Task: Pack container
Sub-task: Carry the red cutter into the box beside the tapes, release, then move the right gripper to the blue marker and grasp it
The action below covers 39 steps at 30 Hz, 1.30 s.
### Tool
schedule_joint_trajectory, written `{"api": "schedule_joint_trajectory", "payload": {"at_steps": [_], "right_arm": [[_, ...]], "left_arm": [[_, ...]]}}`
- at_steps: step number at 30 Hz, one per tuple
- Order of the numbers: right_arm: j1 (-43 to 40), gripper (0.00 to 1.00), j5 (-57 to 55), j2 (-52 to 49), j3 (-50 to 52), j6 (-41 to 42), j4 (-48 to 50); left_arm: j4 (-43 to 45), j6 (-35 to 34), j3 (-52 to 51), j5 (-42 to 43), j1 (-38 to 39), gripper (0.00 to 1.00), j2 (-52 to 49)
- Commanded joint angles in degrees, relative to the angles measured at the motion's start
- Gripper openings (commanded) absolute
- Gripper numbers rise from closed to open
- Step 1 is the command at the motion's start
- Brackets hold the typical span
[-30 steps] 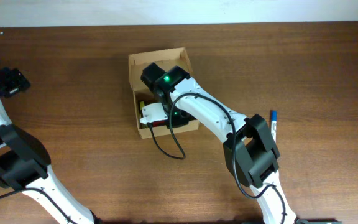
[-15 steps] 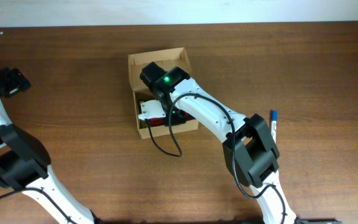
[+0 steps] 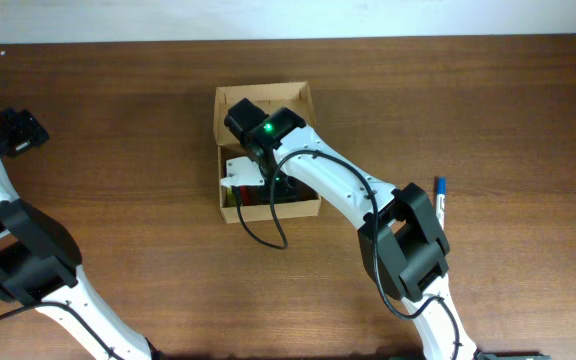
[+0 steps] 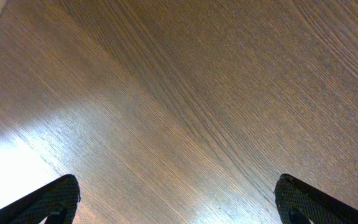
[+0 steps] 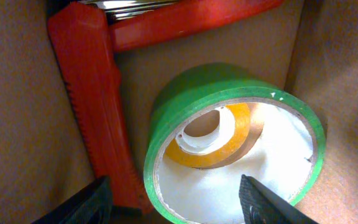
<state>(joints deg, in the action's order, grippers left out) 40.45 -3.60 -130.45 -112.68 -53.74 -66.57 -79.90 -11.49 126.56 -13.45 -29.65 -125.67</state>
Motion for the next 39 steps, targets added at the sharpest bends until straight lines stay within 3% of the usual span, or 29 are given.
{"api": "schedule_joint_trajectory", "payload": {"at_steps": [1, 12, 14, 17, 19, 24, 31, 39], "right_arm": [[0.31, 0.65, -0.07, -0.28, -1.81, 0.72, -0.04], [-1.53, 0.62, 0.48, 5.99, -4.17, 3.91, 0.96], [-2.19, 0.52, 0.87, 9.46, -4.17, 6.05, 1.95], [-3.39, 0.17, 1.66, 14.45, -4.17, 8.83, 2.56], [-3.96, 0.04, 1.64, 18.14, -4.11, 10.38, 2.60], [-12.92, 0.04, 1.64, 33.73, -4.11, 19.04, 3.15], [-41.59, 0.04, 8.17, 42.40, -0.87, 37.92, 4.26], [-52.87, 0.04, 7.91, 42.01, 27.36, 48.59, 7.54]], "left_arm": [[-0.04, 0.87, -0.09, 0.22, -0.02, 1.00, 0.96], [-0.04, 0.90, -0.09, 0.22, -0.02, 1.00, 0.96], [-0.04, 0.87, -0.09, 0.22, -0.02, 1.00, 0.96], [-0.04, 0.87, -0.09, 0.22, -0.02, 1.00, 0.96], [-0.04, 0.87, -0.09, 0.22, -0.02, 1.00, 0.96], [-0.04, 0.90, -0.09, 0.22, -0.02, 1.00, 0.96], [-0.04, 0.87, -0.09, 0.22, -0.02, 1.00, 0.96], [-0.04, 0.87, -0.09, 0.22, -0.02, 1.00, 0.96]]}}
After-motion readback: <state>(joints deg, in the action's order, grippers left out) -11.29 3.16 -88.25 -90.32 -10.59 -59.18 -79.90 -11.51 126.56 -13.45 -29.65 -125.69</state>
